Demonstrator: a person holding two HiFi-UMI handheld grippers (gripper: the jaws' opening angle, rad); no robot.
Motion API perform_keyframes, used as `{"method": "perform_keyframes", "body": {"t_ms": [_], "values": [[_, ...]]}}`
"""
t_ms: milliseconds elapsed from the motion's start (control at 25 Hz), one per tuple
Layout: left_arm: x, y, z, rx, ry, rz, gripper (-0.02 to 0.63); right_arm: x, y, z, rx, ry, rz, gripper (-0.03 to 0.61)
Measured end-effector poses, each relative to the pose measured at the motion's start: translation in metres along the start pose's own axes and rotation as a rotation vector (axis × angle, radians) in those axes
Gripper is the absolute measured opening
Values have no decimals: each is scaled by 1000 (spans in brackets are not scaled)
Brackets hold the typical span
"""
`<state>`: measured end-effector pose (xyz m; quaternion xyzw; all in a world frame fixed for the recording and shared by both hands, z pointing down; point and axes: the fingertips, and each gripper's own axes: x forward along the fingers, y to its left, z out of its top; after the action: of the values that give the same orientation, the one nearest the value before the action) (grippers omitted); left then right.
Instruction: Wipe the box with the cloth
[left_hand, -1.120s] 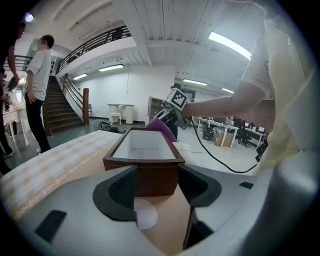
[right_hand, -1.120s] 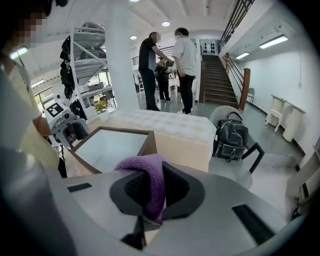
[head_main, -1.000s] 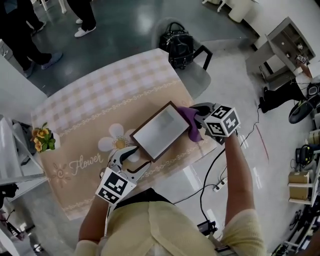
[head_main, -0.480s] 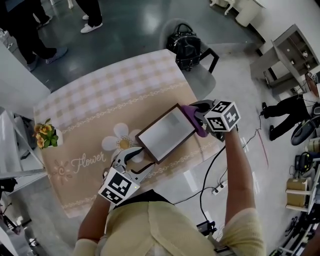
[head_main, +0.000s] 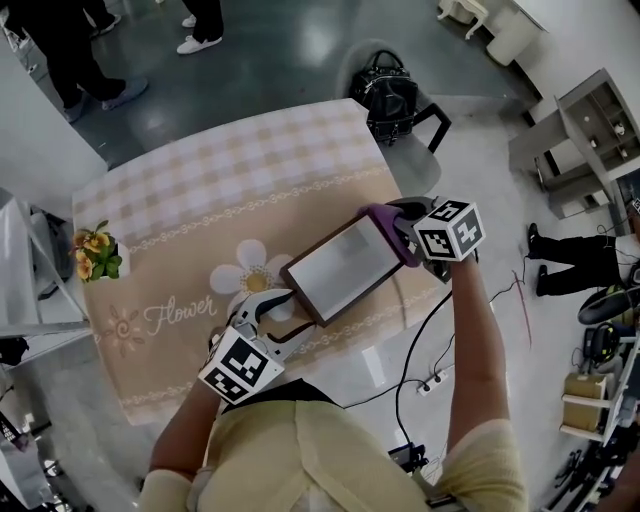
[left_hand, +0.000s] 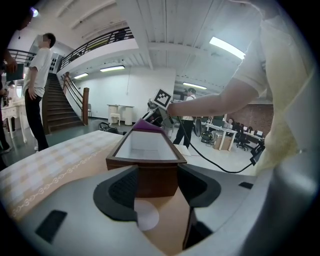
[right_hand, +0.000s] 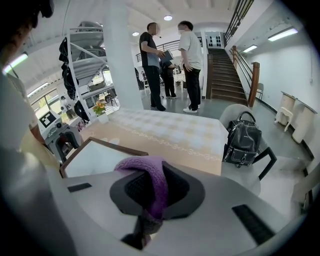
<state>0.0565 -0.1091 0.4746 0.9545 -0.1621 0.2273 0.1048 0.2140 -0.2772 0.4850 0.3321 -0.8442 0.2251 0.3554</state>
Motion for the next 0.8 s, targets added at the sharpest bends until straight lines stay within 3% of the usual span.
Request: {"method": "perform_keyframes", "body": {"t_ms": [480,600,800], "values": [[-8,15,2,-52,-35,41,255,-1,-16,26,-28,-35,-80,44],[-7,13,1,-49,-29,41,255,0,-14,38,-131,-15,-108,44],[-6,14,0,-65,-28,47,255,11,1,50,-346,105,-114,44]]}}
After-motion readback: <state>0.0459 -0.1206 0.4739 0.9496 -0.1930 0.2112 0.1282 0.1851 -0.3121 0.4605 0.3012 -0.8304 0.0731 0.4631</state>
